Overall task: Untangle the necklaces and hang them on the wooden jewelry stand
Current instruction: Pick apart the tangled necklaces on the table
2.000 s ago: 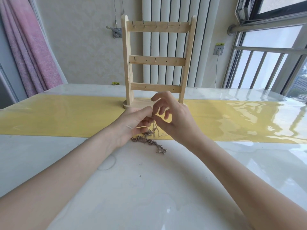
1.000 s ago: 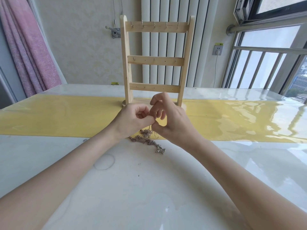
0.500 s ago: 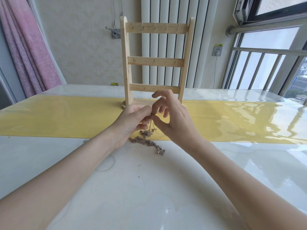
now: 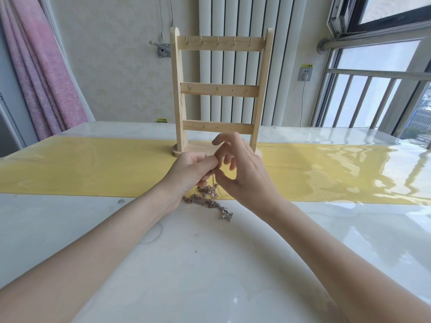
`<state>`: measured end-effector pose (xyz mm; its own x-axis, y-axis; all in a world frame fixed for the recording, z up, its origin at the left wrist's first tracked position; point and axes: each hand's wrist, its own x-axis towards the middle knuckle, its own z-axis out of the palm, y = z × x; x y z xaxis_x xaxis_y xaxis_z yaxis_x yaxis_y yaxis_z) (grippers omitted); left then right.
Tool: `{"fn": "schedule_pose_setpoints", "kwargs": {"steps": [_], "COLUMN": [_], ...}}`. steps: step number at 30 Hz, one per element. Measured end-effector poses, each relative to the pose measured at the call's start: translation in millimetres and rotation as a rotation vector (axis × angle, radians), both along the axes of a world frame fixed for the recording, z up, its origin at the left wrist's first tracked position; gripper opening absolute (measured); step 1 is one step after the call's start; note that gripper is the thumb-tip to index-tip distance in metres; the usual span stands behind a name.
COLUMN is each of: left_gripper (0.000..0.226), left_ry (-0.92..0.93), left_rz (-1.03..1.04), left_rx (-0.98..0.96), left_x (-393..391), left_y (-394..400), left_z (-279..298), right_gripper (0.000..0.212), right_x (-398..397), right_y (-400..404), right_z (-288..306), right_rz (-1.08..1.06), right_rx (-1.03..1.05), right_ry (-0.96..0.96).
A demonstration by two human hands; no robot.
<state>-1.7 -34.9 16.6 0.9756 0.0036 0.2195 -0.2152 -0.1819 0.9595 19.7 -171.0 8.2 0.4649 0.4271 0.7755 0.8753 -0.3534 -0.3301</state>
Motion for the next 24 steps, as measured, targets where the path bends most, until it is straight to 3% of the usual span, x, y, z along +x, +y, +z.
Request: {"fn": "schedule_pose_setpoints", "kwargs": {"steps": [6, 13, 16, 24], "left_gripper": [0.019, 0.029, 0.054, 0.056], "left_ry": [-0.148, -0.113, -0.151, -0.256], "left_rz": [0.070, 0.041, 0.042, 0.051], "left_rx": [0.238, 0.186, 0.207, 0.245], "left_x": [2.9, 1.8, 2.6, 5.6], "left_y": [4.8, 1.7, 4.6, 6.3], "left_z": [-0.7, -0.3, 0.2, -2.5], "right_gripper": [0.039, 0.037, 0.037, 0.037], "right_x": [-0.7, 0.4, 1.0, 3.9], "right_y": [0.0, 1.2, 1.6, 0.1], "right_z": [-2.2, -2.6, -2.5, -2.1], "right_rz": [0.017, 0.026, 0.050, 0.094], "right_rx": [-0.048, -0.008, 0.004, 0.010], "right_ry": [0.048, 0.043, 0.070, 0.092]}}
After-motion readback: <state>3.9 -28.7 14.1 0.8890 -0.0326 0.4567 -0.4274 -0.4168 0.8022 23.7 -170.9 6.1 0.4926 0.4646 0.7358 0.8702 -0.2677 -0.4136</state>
